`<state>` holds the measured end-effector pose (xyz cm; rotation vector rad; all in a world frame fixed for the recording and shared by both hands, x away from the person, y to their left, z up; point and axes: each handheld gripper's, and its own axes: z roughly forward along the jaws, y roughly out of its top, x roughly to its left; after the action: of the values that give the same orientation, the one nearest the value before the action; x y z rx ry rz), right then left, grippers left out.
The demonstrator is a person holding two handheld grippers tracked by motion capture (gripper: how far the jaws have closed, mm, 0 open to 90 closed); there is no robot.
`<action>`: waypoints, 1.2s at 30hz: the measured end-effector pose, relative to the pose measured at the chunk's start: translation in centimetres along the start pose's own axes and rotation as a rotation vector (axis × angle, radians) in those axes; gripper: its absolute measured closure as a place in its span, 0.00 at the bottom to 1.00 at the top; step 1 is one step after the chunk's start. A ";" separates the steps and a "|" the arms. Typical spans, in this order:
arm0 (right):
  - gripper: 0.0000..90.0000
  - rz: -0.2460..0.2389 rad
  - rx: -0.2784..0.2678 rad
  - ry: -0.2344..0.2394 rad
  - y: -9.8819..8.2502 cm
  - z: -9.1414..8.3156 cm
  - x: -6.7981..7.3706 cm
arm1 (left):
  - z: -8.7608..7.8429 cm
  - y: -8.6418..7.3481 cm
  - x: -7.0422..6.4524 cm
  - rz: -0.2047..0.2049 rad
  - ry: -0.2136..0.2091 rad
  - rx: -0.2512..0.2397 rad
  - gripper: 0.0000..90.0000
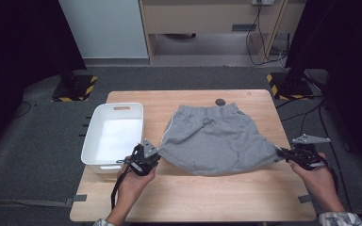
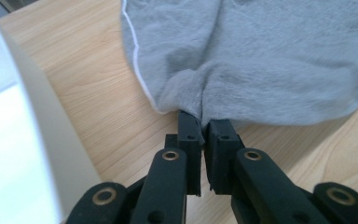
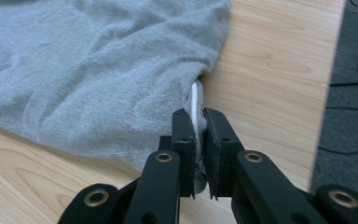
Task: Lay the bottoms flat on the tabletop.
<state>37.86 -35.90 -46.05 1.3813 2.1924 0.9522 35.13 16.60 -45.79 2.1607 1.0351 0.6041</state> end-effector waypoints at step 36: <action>0.93 0.045 0.266 0.013 -4.9 -1.3 -0.6 | -1.1 -4.9 -1.8 0.115 -0.080 0.206 0.94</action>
<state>34.22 -38.28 -48.65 1.5500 2.3742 0.7036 30.95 17.87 -48.77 2.4168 0.9718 0.4766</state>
